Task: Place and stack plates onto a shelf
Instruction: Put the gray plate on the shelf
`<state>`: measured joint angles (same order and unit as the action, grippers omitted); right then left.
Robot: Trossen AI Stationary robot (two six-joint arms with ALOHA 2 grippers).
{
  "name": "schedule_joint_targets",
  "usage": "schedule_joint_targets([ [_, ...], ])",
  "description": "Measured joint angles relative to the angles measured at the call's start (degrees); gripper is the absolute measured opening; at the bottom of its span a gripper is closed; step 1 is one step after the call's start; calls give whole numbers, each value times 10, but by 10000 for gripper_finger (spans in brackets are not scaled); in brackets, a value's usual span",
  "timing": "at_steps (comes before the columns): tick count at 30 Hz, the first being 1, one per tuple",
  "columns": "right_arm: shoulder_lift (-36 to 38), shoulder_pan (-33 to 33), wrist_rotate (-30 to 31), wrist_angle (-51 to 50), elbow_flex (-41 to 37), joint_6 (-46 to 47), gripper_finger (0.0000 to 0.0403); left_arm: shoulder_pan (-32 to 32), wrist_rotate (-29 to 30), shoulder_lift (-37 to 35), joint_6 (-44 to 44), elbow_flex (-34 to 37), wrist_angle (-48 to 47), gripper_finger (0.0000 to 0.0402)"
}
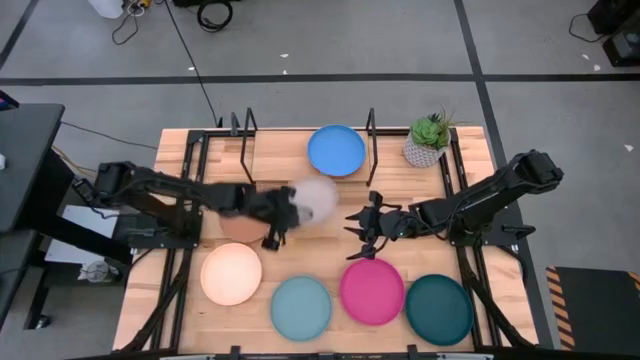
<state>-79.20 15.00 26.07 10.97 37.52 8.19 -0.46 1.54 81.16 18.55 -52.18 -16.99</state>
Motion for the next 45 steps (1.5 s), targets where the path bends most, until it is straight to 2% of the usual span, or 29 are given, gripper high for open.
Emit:
schedule_joint_targets([
  [6, -1, 0, -1, 77, -42, -3, 130, 134, 34, -14, -32, 0, -14, 15],
  [9, -3, 0, -1, 101, -54, -6, 130, 173, 61, -1, -24, -1, 1, 15],
  [15, -3, -4, -1, 125, -65, -16, 130, 224, 62, 42, -14, 0, -4, 15],
  [26, -3, -6, -6, 128, -65, -18, 130, 238, 69, 60, 5, 0, -21, 15],
  [32, -3, -6, -6, 129, -65, -19, 130, 239, 61, 94, 8, 1, -21, 16],
  [39, -3, -6, -7, 126, -65, -19, 130, 227, 84, 99, 7, 1, -23, 16],
  [42, -3, -6, -11, 127, -65, -18, 130, 226, 96, 99, 0, 1, -23, 29],
  [45, -3, -6, -13, 129, -65, -17, 130, 227, 100, 99, -4, 1, -20, 64],
])
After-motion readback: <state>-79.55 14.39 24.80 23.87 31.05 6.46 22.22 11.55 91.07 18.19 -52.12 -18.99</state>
